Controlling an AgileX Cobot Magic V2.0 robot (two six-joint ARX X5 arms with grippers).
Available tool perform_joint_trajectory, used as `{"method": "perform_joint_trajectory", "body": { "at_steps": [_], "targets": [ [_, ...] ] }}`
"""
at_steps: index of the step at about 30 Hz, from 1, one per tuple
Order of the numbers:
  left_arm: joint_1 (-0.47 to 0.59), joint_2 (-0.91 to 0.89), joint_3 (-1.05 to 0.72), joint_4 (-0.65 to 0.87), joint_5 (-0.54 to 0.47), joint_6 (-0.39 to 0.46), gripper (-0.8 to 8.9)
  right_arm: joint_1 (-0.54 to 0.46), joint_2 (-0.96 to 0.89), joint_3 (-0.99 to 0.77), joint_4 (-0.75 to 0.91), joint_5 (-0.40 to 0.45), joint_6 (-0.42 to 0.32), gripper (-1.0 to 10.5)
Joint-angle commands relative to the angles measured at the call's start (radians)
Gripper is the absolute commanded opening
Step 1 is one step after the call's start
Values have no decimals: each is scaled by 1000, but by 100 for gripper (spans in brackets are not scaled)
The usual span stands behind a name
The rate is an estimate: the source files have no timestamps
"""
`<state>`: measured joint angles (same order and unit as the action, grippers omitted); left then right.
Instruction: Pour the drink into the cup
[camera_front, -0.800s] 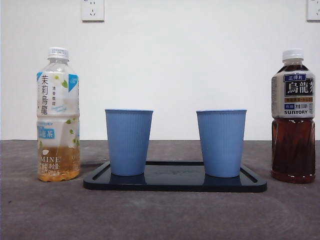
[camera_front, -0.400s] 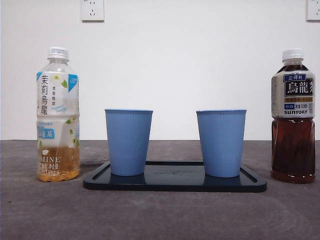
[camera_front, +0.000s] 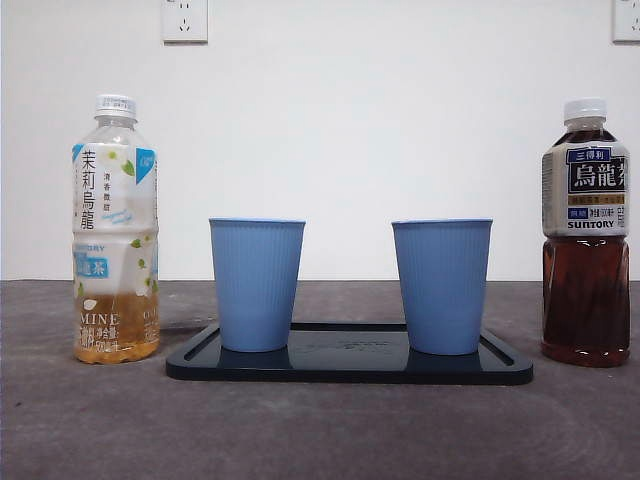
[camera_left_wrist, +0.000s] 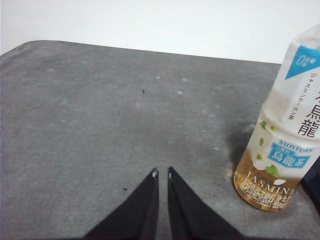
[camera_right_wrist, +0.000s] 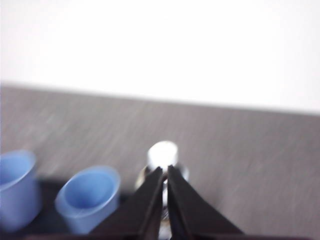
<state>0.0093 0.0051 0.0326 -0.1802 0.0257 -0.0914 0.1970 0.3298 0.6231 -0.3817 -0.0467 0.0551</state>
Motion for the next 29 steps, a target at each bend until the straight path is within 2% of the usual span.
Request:
{"method": "perform_joint_trajectory", "body": {
  "at_steps": [1,7,11,16,19,29],
  "targets": [
    [3,-2,-21,-7,-2,4,28,-59,-93,-222,235,35,-23,12],
    [3,-2,-21,-6,-2,4,28,-154,-215,-479,269,48,-21,12],
    [3,-2,-21,-6,-2,4,28,-174,-252,-557,270,48,-6,12],
    [3,-2,-21,-6,-2,4,28,-174,-291,-610,270,74,-7,12],
    [3,-2,-21,-6,-2,4,28,-174,-320,-612,204,76,-7,12],
    [3,-2,-21,-6,-2,4,28,-174,-326,-612,220,73,-18,12]
  ]
}}
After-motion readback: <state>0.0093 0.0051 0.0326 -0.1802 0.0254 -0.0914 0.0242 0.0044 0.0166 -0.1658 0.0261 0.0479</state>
